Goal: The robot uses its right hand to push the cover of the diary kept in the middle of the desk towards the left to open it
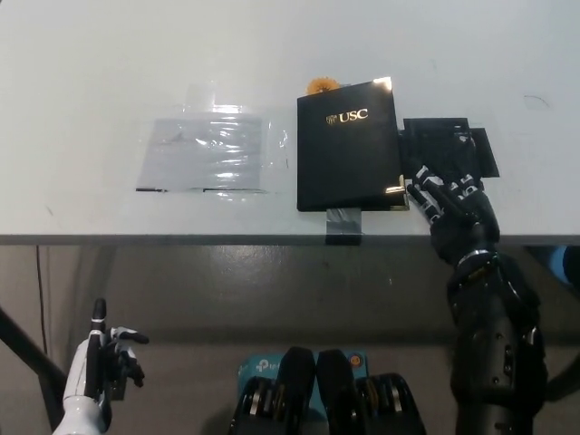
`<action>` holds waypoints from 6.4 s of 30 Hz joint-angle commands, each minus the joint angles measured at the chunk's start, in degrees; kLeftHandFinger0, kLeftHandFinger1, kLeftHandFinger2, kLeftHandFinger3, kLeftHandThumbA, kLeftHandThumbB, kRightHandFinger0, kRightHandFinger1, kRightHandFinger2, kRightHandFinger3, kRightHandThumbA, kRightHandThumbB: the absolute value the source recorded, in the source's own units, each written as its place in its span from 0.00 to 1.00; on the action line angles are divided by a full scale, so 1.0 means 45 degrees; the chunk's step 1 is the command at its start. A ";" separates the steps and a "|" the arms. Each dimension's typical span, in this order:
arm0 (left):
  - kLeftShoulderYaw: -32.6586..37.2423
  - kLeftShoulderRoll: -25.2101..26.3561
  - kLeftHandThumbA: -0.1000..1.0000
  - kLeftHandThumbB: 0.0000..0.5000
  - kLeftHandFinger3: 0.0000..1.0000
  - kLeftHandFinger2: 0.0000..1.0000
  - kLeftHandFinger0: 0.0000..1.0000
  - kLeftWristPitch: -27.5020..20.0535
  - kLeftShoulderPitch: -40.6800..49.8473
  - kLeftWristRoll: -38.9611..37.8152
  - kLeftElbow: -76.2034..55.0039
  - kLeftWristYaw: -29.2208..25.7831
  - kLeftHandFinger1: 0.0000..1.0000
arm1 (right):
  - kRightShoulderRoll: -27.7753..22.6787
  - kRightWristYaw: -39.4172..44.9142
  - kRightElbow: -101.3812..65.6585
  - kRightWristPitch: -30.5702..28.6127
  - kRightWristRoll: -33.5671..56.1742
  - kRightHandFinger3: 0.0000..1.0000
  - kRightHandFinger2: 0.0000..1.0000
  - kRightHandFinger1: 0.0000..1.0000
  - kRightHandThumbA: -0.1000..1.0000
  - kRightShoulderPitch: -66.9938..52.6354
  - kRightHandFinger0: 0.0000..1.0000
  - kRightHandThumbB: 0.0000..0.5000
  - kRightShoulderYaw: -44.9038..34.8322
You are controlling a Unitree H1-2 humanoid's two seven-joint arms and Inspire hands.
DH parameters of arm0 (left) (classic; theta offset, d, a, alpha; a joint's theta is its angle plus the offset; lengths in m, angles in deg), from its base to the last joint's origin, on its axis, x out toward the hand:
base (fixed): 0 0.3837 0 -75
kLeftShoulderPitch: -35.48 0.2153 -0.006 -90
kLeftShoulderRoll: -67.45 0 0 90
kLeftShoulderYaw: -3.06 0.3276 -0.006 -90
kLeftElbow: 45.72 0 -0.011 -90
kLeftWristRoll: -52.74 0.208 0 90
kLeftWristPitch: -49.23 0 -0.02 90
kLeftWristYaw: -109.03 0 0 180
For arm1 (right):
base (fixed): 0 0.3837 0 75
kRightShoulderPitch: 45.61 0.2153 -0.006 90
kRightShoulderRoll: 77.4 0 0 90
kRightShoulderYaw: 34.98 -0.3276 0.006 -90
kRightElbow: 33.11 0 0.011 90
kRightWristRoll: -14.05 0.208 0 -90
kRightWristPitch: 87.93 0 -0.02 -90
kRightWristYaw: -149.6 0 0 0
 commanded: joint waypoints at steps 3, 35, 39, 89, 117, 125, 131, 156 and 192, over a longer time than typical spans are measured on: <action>0.0034 -0.0050 1.00 0.62 0.30 0.11 0.18 -0.0336 -0.0081 -0.0021 -0.0219 -0.0144 0.17 | 0.0515 -0.0497 0.0492 -0.0934 0.0544 0.96 0.85 0.85 1.00 0.0822 0.78 0.28 -0.0110; 0.0641 -0.0033 1.00 0.94 0.30 0.13 0.24 -0.0396 -0.0334 0.0203 -0.0073 -0.0040 0.20 | 0.1385 -0.1056 0.3049 -0.1425 -0.0254 0.93 0.86 0.87 1.00 0.2508 0.78 0.19 0.1656; 0.0787 0.0100 1.00 0.93 0.30 0.14 0.27 -0.0400 -0.0255 0.0275 -0.0137 0.0061 0.21 | 0.1243 -0.0693 0.2940 -0.1628 -0.1046 0.94 0.87 0.88 1.00 0.2382 0.82 0.21 0.2797; 0.1657 0.0538 1.00 1.00 0.27 0.06 0.19 -0.0277 -0.0490 0.0463 -0.0060 0.0371 0.14 | -0.2707 0.2602 0.4334 -0.3099 -0.9544 1.00 0.51 0.43 1.00 0.2466 0.26 0.56 1.2863; 0.1026 0.0369 1.00 0.90 0.28 0.08 0.13 -0.0279 0.0027 0.0297 -0.0264 0.0003 0.14 | -0.7613 0.0538 -0.8355 0.0183 0.5421 1.00 1.00 1.00 1.00 -0.1323 1.00 0.42 0.6486; 0.0793 0.0362 1.00 0.93 0.27 0.12 0.13 -0.0462 0.0083 0.0179 -0.0247 -0.0054 0.16 | -0.6021 0.2465 -0.8652 -0.0049 0.1841 1.00 1.00 1.00 1.00 -0.3616 1.00 0.26 0.2941; 0.0663 0.0358 1.00 0.95 0.28 0.13 0.11 -0.0616 0.0268 0.0215 -0.0250 -0.0053 0.15 | -0.5193 0.2639 -0.8014 -0.1598 0.1108 0.86 0.79 0.80 1.00 -0.5046 0.72 0.33 0.1600; 0.0393 0.0371 1.00 1.00 0.30 0.17 0.11 -0.0541 0.0216 0.0364 -0.0238 -0.0085 0.16 | -0.5475 0.2816 -0.1043 -0.6391 -0.2828 0.78 0.73 0.60 1.00 -0.7433 0.46 0.37 0.1609; 0.0634 0.0883 0.38 0.38 0.49 0.29 0.28 0.1360 0.0065 -0.0096 -0.0960 0.0651 0.29 | -0.7113 0.3893 -0.0451 -0.1052 -0.2747 1.00 0.89 0.77 0.61 -0.6580 0.59 0.29 0.3254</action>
